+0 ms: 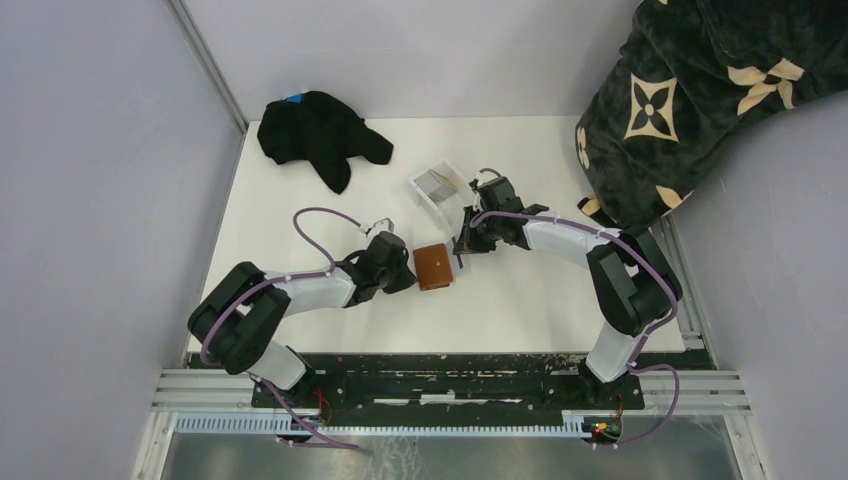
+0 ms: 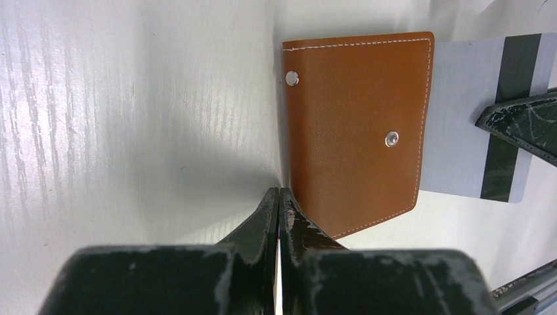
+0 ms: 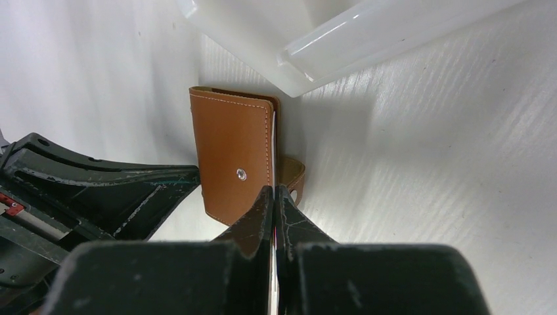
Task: Put the credit cards into the card holder
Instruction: Open the card holder at the center of the board.
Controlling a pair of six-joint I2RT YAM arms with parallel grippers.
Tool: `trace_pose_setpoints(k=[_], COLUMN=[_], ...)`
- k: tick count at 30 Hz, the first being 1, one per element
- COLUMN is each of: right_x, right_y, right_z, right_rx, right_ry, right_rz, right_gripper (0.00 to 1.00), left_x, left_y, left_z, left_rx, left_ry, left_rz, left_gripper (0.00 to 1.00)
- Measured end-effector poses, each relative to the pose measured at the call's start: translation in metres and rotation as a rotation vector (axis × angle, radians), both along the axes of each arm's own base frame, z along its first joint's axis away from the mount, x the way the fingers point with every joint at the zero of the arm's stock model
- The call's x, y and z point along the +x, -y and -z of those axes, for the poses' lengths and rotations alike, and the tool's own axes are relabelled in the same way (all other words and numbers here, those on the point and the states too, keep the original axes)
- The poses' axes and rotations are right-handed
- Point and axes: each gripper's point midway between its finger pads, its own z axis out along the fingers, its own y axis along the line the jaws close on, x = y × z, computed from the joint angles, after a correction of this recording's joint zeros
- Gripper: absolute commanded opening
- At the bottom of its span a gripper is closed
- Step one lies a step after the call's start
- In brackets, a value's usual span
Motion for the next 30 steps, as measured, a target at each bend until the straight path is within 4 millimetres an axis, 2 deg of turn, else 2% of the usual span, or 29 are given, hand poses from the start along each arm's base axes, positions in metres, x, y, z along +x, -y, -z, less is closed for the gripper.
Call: trace_pose_setpoints(k=[11, 30], right_x=[-0.006, -0.006], right_y=[0.0, -0.002], right_z=[0.009, 0.011], right_rx=[0.023, 0.056], right_ry=[-0.019, -0.016], right_rz=[0.005, 0.014], right_gripper=[0.01, 0.01], left_x=[0.002, 0.002], left_y=[0.005, 0.007], left_z=[0.0, 0.0], left_rx=[-0.021, -0.027], left_ry=[0.002, 0.004], left_rz=[0.011, 0.014], left_gripper=[0.04, 0.03])
